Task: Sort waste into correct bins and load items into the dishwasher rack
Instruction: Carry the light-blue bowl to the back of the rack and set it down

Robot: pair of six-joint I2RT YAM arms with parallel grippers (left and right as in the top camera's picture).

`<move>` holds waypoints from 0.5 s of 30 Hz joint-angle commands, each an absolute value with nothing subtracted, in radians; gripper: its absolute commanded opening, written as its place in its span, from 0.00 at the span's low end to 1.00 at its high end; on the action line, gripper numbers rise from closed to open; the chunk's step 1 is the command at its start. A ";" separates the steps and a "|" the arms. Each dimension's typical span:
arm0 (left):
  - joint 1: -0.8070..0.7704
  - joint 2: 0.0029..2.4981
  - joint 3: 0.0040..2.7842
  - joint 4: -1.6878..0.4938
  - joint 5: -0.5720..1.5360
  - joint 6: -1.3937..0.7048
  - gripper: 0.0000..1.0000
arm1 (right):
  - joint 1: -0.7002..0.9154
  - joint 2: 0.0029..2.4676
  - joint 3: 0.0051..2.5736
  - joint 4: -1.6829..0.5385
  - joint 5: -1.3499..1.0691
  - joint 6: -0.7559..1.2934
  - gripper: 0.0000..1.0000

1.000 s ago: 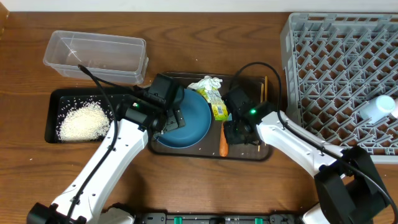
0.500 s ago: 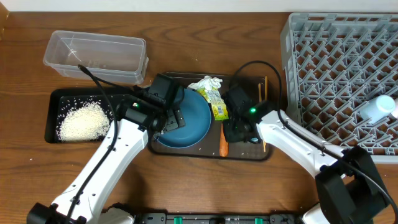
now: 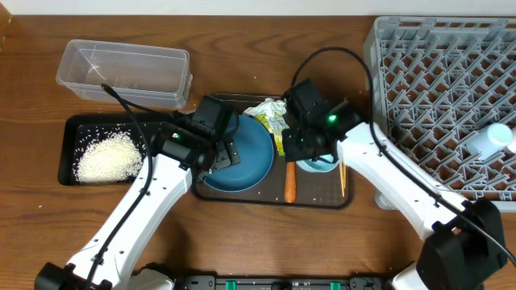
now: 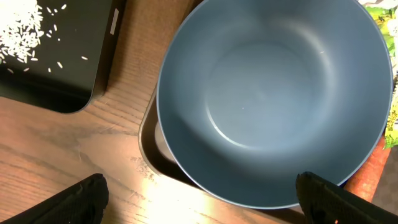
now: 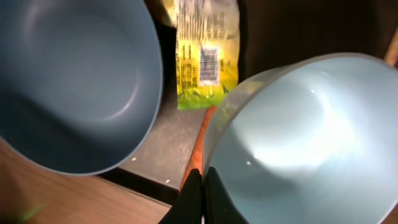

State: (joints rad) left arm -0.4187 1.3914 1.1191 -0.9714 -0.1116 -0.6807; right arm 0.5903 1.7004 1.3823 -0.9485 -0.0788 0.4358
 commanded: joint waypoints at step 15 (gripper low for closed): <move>-0.414 1.391 1.134 -0.976 -0.121 -0.683 0.99 | -0.163 1.607 1.588 -0.693 -0.770 0.249 0.01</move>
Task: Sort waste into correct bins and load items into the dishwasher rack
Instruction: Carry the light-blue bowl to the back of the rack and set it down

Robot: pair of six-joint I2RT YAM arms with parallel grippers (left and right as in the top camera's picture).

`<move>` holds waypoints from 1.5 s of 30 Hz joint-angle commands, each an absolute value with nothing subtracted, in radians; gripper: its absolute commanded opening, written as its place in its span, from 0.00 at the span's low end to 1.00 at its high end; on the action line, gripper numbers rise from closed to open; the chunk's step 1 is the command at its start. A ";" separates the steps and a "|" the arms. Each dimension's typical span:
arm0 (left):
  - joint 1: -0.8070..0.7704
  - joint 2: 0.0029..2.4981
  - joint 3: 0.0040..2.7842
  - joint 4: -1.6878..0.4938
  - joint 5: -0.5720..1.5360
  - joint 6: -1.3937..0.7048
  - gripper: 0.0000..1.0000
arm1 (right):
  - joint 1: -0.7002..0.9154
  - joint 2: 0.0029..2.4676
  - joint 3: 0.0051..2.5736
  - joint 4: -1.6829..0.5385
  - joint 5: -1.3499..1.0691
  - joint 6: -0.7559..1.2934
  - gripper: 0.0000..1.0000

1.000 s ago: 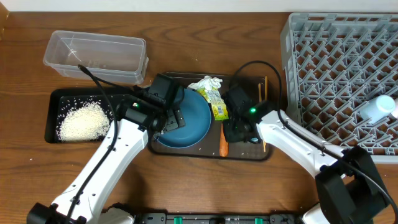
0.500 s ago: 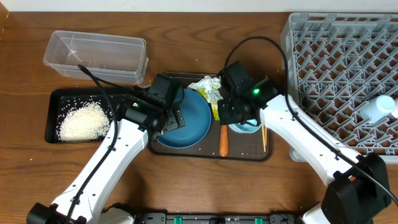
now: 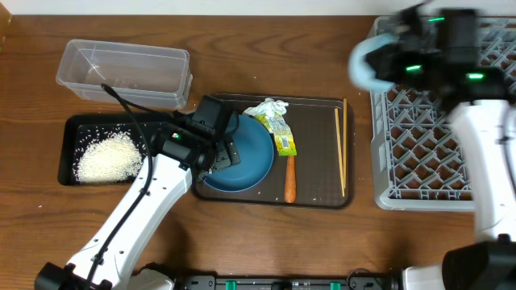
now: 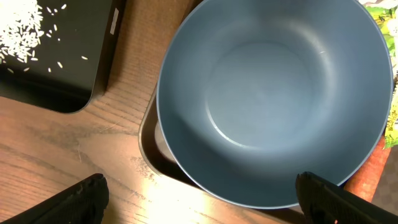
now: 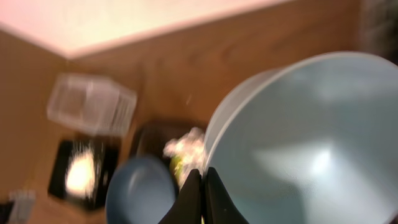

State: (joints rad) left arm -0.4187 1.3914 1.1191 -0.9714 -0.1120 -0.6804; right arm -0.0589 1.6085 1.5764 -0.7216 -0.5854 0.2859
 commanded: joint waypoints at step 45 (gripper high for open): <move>-0.414 1.391 1.134 -0.976 -0.121 -0.683 0.99 | -0.507 1.827 1.033 0.614 -0.820 0.474 0.01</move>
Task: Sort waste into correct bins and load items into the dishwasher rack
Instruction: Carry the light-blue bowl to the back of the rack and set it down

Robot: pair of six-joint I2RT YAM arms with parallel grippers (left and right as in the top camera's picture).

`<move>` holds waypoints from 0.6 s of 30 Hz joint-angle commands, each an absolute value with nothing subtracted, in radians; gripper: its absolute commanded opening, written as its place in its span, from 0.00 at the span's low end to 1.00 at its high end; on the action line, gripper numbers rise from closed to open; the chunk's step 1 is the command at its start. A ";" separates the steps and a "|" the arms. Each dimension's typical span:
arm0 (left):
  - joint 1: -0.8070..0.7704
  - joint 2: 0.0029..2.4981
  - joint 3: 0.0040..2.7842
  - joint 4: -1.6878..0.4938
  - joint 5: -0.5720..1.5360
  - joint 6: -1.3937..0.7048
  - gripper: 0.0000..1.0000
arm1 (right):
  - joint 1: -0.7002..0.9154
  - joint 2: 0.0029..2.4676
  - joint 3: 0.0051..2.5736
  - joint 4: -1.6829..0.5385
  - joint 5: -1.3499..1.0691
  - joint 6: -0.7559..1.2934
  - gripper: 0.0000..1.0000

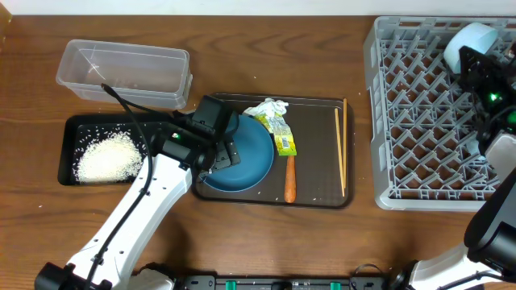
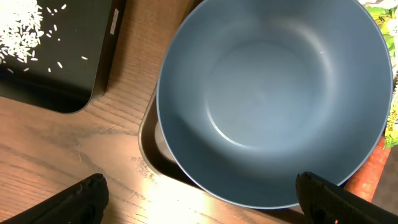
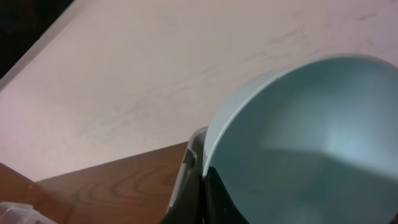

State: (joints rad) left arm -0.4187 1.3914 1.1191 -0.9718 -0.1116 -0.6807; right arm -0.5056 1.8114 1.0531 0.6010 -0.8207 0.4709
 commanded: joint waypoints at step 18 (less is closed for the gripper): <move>-0.414 1.391 1.134 -0.976 -0.121 -0.683 0.99 | -0.547 1.982 1.032 0.801 -0.977 0.502 0.15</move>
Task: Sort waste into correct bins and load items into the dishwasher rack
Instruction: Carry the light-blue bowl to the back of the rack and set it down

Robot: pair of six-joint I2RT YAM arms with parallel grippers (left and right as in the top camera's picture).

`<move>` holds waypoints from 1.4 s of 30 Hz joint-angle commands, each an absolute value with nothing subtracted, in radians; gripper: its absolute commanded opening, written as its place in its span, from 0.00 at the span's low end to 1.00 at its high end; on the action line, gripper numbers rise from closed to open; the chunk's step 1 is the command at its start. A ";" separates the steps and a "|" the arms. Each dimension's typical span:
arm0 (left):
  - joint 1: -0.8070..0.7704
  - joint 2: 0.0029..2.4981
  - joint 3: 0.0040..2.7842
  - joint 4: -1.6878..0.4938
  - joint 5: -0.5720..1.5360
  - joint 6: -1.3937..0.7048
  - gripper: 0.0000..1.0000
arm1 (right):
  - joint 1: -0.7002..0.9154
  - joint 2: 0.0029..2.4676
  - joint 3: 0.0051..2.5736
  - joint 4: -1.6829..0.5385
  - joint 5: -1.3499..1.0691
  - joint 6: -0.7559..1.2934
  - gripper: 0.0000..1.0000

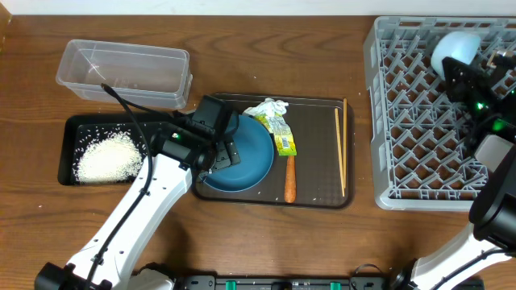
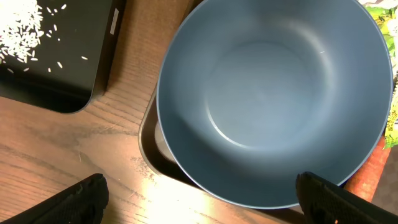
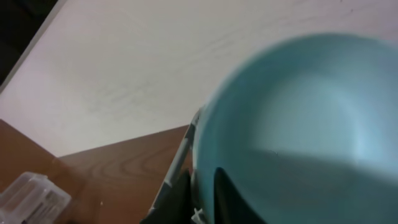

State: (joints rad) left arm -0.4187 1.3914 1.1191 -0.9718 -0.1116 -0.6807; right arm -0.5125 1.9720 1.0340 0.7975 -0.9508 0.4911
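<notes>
A light blue bowl [image 1: 453, 44] rests on its side at the far end of the grey dishwasher rack [image 1: 419, 161]. My right gripper [image 1: 463, 66] is at it. In the right wrist view the bowl [image 3: 292, 118] fills the frame, and the right gripper [image 3: 202, 198] has its jaws slightly apart, one on each side of the rim. My left gripper [image 1: 226, 150] hovers open over the dark blue bowl [image 2: 273, 99] on the brown tray [image 1: 318, 201]. Its fingers [image 2: 84, 196] stand wide, with nothing between them.
On the tray lie a carrot [image 1: 289, 184], a pair of chopsticks [image 1: 339, 153] and a crumpled yellow-green wrapper [image 1: 274, 119]. A black bin [image 1: 68, 129] holding rice sits at the left. An empty clear container [image 1: 125, 72] stands behind it.
The light blue bowl has shifted a little left and lower into the rack's far end. The right jaws, then pinched tight on its rim, now stand slightly apart. The left arm has not moved.
My right gripper first pinched the light blue bowl's rim on the tray beside the carrot. Then it held the bowl in the air near the rack's far left corner, then over the rack's far right. Now the bowl rests in the rack. The left gripper stayed open over the dark bowl.
</notes>
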 commanded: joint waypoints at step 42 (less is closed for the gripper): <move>-0.414 1.391 1.133 -0.976 -0.121 -0.683 0.99 | -0.539 1.795 1.050 0.163 -0.594 0.225 0.99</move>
